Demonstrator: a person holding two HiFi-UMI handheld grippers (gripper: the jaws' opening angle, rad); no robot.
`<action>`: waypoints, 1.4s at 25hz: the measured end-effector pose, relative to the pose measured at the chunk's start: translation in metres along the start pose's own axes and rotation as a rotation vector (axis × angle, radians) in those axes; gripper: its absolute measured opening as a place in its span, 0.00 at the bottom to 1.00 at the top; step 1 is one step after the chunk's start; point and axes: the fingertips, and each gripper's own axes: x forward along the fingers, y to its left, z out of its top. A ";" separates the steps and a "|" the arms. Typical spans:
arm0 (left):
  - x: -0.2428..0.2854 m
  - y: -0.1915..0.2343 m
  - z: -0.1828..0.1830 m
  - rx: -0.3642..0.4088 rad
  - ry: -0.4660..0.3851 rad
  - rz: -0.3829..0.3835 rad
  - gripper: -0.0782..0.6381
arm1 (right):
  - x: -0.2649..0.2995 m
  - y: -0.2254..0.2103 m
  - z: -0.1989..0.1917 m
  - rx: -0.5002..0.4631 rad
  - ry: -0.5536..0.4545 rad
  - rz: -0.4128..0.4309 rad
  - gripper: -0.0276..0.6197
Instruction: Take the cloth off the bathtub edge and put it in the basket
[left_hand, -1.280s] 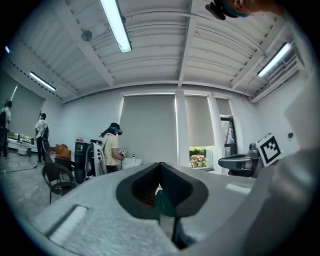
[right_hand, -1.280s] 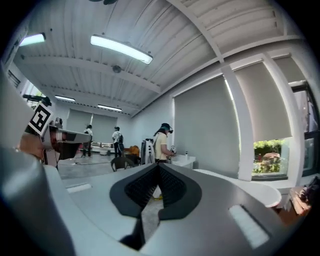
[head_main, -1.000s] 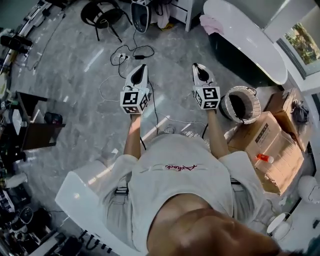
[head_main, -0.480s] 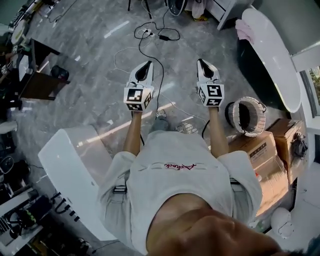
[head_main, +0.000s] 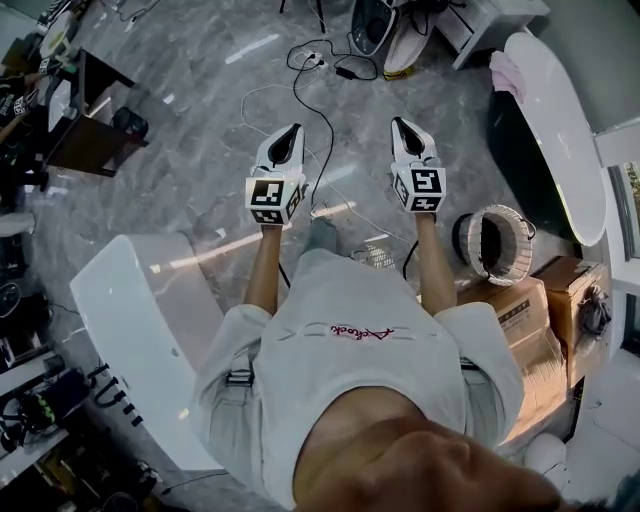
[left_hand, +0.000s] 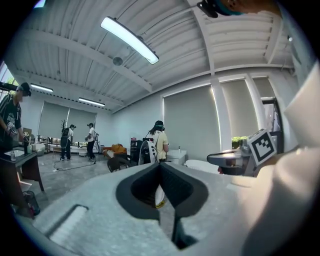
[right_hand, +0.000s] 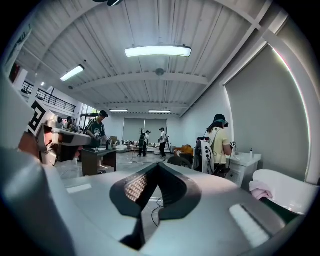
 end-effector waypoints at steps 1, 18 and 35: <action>0.001 0.000 -0.001 0.001 0.000 -0.003 0.11 | 0.001 0.003 -0.001 0.000 0.003 0.003 0.05; 0.096 0.087 0.014 -0.039 -0.056 0.011 0.11 | 0.122 0.007 0.013 -0.054 -0.009 0.037 0.05; 0.180 0.260 0.042 -0.060 -0.066 0.082 0.11 | 0.327 0.044 0.067 -0.093 -0.036 0.091 0.05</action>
